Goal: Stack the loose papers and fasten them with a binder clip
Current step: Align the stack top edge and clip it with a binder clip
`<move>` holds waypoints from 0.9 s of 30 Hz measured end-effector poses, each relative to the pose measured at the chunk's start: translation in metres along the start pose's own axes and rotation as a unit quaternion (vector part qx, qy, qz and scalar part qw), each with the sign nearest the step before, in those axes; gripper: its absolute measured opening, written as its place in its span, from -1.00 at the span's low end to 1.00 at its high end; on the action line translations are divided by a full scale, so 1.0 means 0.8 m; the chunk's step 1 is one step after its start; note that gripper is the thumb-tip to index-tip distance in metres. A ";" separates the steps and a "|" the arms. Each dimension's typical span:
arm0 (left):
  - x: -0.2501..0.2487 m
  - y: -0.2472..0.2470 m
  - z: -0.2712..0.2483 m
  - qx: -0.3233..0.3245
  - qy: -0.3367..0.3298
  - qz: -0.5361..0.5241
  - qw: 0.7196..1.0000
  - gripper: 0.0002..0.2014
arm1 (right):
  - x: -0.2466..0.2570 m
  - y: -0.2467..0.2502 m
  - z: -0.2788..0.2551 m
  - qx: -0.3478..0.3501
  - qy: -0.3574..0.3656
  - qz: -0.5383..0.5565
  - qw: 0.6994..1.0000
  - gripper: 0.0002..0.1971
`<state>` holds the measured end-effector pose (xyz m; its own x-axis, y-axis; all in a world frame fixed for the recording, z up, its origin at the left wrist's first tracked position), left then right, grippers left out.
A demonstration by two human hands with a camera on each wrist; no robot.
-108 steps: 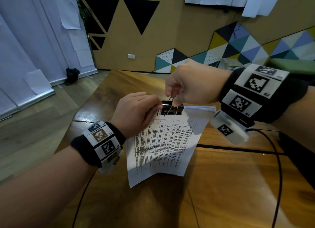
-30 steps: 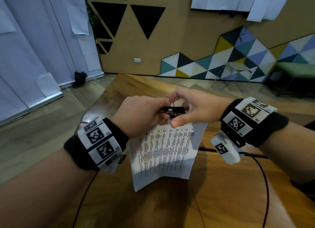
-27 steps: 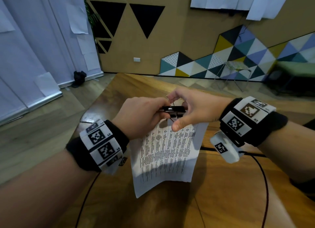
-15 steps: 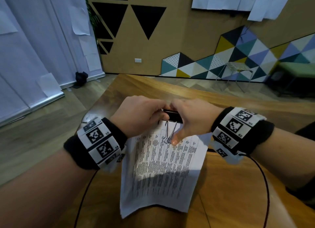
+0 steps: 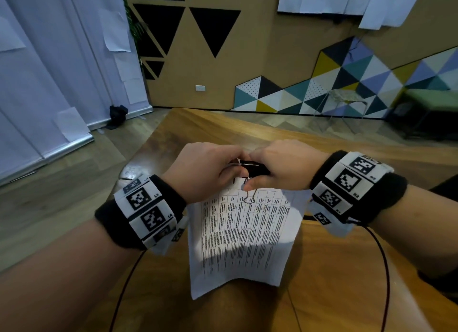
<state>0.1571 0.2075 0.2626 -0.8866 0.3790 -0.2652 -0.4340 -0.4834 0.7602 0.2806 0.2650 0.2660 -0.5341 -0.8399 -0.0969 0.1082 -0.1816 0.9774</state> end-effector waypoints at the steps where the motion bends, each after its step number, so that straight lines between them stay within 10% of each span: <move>1: 0.000 -0.001 0.000 -0.002 -0.006 0.005 1.000 -0.54 | 0.000 -0.002 0.000 0.011 0.001 0.010 1.000 -0.38; 20: -0.002 0.010 0.005 -0.082 -0.073 0.022 0.994 -0.65 | -0.001 -0.009 0.009 0.020 -0.077 0.160 0.984 -0.51; 27: 0.032 0.006 0.000 0.066 0.100 -0.094 0.988 -0.85 | -0.010 -0.001 0.002 0.052 -0.136 0.174 0.974 -0.59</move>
<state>0.1322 0.2149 0.2592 -0.8118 0.2830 -0.5107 -0.5811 -0.3071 0.7536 0.2837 0.2725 0.2664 -0.6847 -0.6718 0.2827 0.2445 0.1538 0.9574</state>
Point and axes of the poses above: each hand's wrist, its own z-axis towards the middle knuckle, its own y-axis out of the back of the hand, x = y × z, the point moved 5 cm from there along z, towards the middle knuckle, and after that the axes turned 15 degrees about -x, right-handed, at the moved point
